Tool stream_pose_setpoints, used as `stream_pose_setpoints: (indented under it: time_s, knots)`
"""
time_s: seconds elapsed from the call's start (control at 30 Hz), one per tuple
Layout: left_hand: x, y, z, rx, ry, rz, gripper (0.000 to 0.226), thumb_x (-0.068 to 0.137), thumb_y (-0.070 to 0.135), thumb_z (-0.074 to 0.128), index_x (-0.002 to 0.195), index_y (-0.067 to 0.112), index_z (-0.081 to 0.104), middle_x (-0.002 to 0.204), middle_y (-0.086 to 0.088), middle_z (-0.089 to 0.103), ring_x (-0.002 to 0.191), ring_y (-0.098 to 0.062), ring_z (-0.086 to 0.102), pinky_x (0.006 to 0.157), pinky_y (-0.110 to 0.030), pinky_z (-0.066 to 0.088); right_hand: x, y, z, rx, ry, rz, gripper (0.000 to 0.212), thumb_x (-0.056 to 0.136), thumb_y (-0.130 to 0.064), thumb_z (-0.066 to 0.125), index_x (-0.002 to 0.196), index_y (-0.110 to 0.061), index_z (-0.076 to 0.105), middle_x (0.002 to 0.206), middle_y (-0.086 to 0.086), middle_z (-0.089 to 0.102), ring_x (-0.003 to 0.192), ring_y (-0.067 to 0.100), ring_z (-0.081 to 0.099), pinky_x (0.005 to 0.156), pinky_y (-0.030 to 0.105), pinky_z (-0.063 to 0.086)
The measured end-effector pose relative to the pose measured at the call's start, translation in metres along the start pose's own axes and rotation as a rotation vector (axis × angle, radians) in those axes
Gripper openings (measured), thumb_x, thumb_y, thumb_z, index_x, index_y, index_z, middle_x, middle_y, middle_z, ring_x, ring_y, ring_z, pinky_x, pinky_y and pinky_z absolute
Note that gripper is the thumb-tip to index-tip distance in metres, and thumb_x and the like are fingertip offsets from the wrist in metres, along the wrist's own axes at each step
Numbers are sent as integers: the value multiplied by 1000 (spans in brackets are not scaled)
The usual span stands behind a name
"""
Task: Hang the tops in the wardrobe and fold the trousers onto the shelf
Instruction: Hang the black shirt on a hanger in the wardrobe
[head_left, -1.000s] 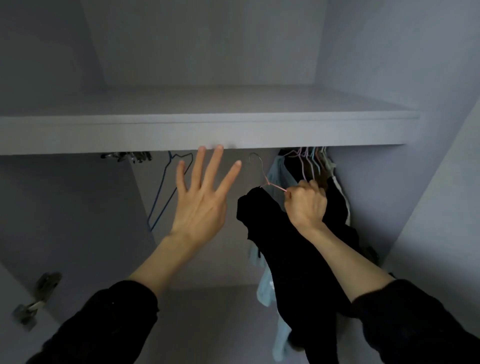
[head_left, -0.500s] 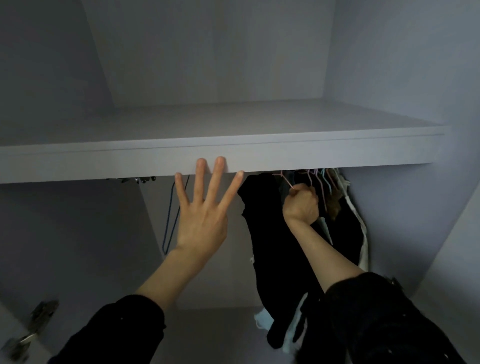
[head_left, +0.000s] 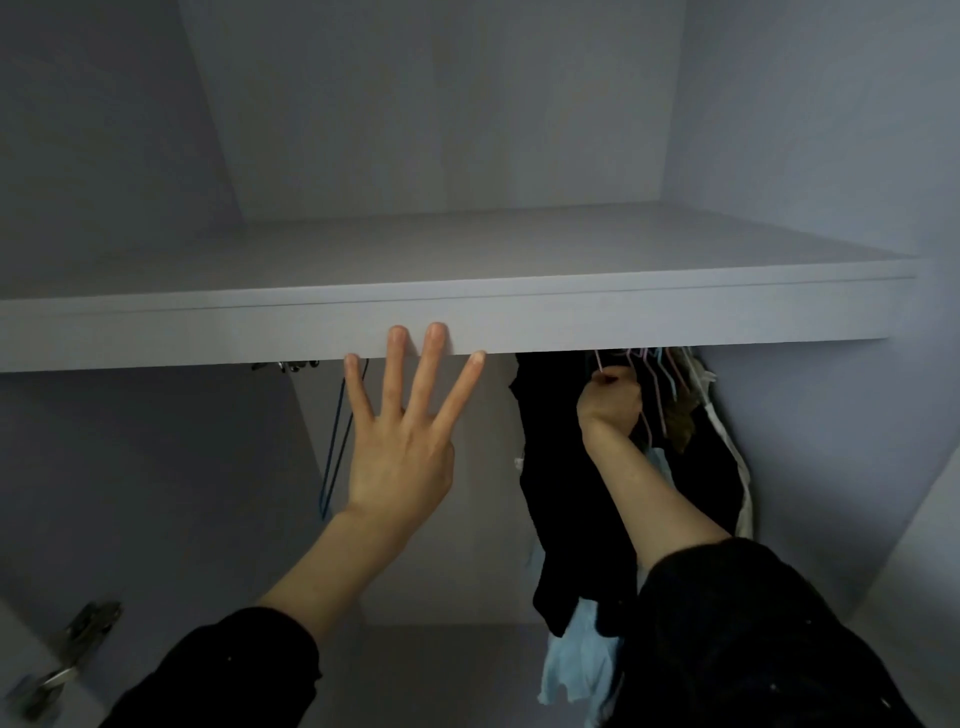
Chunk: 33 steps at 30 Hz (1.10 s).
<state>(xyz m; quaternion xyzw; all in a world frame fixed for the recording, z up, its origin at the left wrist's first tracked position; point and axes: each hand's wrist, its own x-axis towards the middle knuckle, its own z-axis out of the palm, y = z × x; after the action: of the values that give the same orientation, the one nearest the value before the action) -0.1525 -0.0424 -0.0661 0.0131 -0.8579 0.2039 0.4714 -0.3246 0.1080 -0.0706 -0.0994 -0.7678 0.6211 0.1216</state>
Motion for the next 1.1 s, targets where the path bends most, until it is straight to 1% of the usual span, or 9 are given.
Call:
stream_pose_setpoints:
  time_s: [0.13, 0.37, 0.47, 0.6, 0.7, 0.87, 0.9, 1.03, 1.1]
  knots:
    - [-1, 0, -2, 9, -14, 1, 108, 67, 5, 67, 151, 23, 1, 157, -12, -12, 142, -44, 0, 107, -68, 7, 6, 9, 4, -46, 1, 114, 27, 97, -15, 46, 118, -4, 59, 121, 18, 61, 110, 34, 58, 76, 33, 44]
    - [-1, 1, -6, 21, -71, -3, 111, 66, 6, 66, 150, 25, -3, 156, -10, -18, 143, -40, -7, 109, -66, 4, 37, -1, -21, -141, 6, 271, 39, 99, -14, 42, 131, 9, 43, 136, 23, 48, 122, 34, 49, 95, 39, 43]
    - [-2, 2, -7, 25, -109, -14, 111, 66, 8, 66, 150, 25, -5, 156, -10, -17, 142, -40, -7, 109, -66, 3, 28, 11, -26, -229, 15, 101, 46, 96, -16, 49, 135, 4, 38, 141, 22, 40, 125, 37, 44, 98, 45, 40]
    - [0, 6, -16, -18, -163, -50, 108, 68, 5, 66, 151, 24, 0, 158, -12, -6, 143, -41, -6, 110, -65, 3, -5, 34, -39, -654, -60, -410, 51, 93, -18, 52, 139, -4, 35, 141, 21, 33, 127, 38, 34, 99, 47, 33]
    - [-8, 15, -24, -86, -181, -89, 96, 71, 3, 63, 150, 20, 12, 156, -14, 6, 143, -40, 3, 111, -63, 7, -36, 57, -47, -767, -122, -707, 51, 90, -17, 56, 138, -4, 42, 142, 21, 38, 128, 39, 37, 101, 51, 33]
    - [-78, 32, -32, -168, -354, -211, 77, 75, 9, 63, 144, 15, 31, 148, -21, 32, 137, -41, 28, 107, -61, 23, -108, 86, -44, -779, -435, -924, 43, 76, -15, 72, 114, -1, 61, 106, 20, 63, 89, 40, 63, 69, 45, 52]
    - [-99, 34, -35, -166, -400, -248, 73, 74, 10, 64, 141, 14, 36, 144, -20, 39, 133, -41, 36, 104, -62, 28, -125, 90, -42, -776, -499, -930, 42, 78, -17, 71, 115, -2, 61, 103, 18, 64, 88, 39, 63, 70, 44, 52]
    - [-199, 28, -62, -128, -616, -405, 53, 75, 21, 49, 128, 13, 46, 125, -17, 57, 116, -37, 55, 90, -60, 44, -202, 115, -27, -861, -845, -887, 44, 96, -27, 44, 137, -13, 40, 129, 10, 51, 118, 31, 49, 94, 40, 41]
    - [-246, 21, -88, -106, -717, -490, 56, 70, 18, 67, 124, 13, 51, 119, -16, 61, 109, -36, 60, 83, -55, 50, -242, 128, -22, -869, -983, -877, 45, 97, -28, 43, 139, -15, 36, 133, 9, 49, 122, 29, 47, 97, 40, 39]
